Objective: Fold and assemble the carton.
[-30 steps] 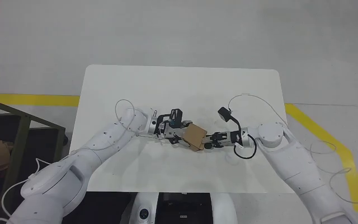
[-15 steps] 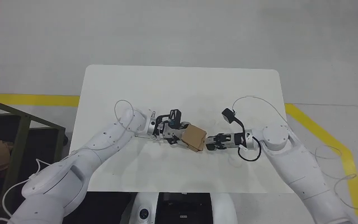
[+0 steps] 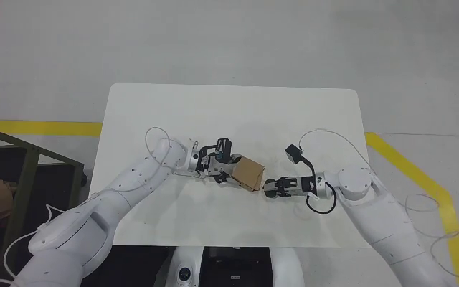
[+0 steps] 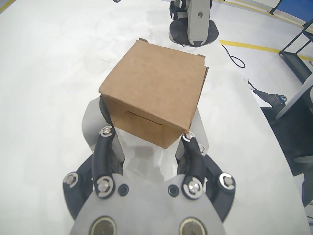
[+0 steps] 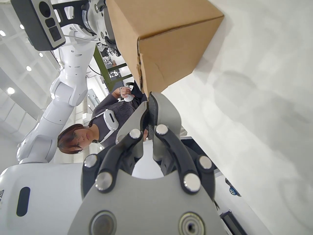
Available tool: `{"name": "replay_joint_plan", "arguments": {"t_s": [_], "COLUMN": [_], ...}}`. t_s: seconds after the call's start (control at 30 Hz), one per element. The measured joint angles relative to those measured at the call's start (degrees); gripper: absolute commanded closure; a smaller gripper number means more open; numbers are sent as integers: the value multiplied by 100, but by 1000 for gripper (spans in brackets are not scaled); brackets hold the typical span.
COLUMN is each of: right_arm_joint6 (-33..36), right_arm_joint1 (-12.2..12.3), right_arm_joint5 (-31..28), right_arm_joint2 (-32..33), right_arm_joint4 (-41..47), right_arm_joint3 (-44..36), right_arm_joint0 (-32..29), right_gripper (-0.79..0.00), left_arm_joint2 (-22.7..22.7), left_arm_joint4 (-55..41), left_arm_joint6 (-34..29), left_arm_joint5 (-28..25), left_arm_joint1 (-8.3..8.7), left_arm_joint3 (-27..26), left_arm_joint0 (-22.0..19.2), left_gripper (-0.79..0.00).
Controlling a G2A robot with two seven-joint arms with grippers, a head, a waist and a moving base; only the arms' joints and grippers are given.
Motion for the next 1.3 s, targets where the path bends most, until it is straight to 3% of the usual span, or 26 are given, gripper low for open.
{"name": "replay_joint_plan", "arguments": {"t_s": [0.47,0.8,0.87,0.9,0.93,1.3], "right_arm_joint6": [-17,10,-5,-18,-27,-85], "right_arm_joint1": [-179,-107,-85,-71,-61,44], "right_arm_joint5": [-220,-293,-289,-290,-290,-327], "right_arm_joint2": [-464,-203,-134,-89,-57,329], "right_arm_joint4": [190,244,242,243,243,238], "right_arm_joint3": [407,379,334,300,274,109], "right_arm_joint0": [378,235,175,137,111,-93], "right_gripper": [0,0,0,0,0,0], "left_arm_joint2": [-31,7,-4,-21,-41,-272], "left_arm_joint4": [0,-78,-103,-115,-125,-50], "left_arm_joint6": [-128,-174,-165,-150,-132,223], "left_arm_joint5": [-14,-14,-14,-14,-14,-14], "left_arm_joint1": [7,7,11,17,24,206], "left_arm_joint3": [-121,-115,-108,-104,-100,-199], "left_arm_joint0": [47,41,28,19,17,208], "left_gripper": [-345,-360,-388,-690,-785,-785]}}
